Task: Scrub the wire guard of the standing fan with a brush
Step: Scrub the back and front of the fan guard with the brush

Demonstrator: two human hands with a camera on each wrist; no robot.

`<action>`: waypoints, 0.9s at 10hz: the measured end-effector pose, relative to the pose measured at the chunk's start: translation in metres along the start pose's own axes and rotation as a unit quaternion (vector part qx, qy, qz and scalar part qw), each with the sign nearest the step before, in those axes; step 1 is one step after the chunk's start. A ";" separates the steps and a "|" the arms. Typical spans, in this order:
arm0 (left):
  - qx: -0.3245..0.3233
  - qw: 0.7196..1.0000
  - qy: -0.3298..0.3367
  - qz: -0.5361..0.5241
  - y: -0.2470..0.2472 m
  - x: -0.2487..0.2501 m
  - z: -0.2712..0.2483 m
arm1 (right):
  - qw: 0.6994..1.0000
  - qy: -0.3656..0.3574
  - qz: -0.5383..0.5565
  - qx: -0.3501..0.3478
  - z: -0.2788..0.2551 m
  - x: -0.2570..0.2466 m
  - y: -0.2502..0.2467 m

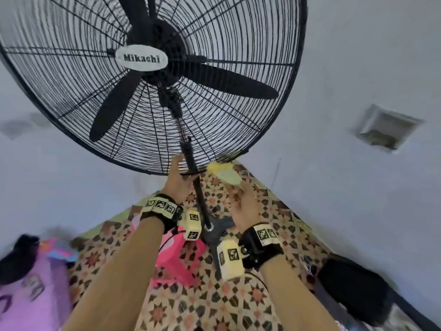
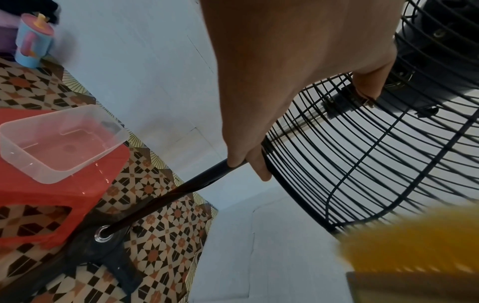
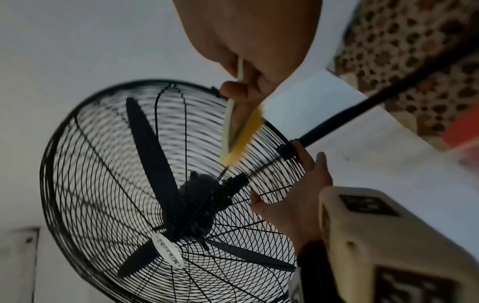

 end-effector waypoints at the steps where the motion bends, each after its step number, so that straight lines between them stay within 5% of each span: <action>1: -0.031 0.984 -0.127 -0.124 -0.002 -0.005 0.004 | 0.996 0.037 0.054 -0.064 -0.012 -0.005 -0.006; 3: -0.045 0.933 -0.230 -0.274 -0.015 -0.038 0.022 | 0.998 0.045 0.040 -0.022 0.003 -0.003 -0.011; 8: -0.015 0.951 -0.170 -0.256 -0.025 -0.057 0.038 | 0.999 0.025 -0.004 -0.045 0.003 0.001 0.001; 9: -0.007 0.948 -0.201 -0.249 -0.032 -0.063 0.048 | 0.993 0.019 -0.052 -0.104 -0.019 -0.009 0.006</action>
Point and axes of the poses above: each hand's wrist, its own z-axis towards the middle knuckle, its own y-axis out of the palm, x = y × z, the point moved 3 cm from there along z, towards the middle knuckle
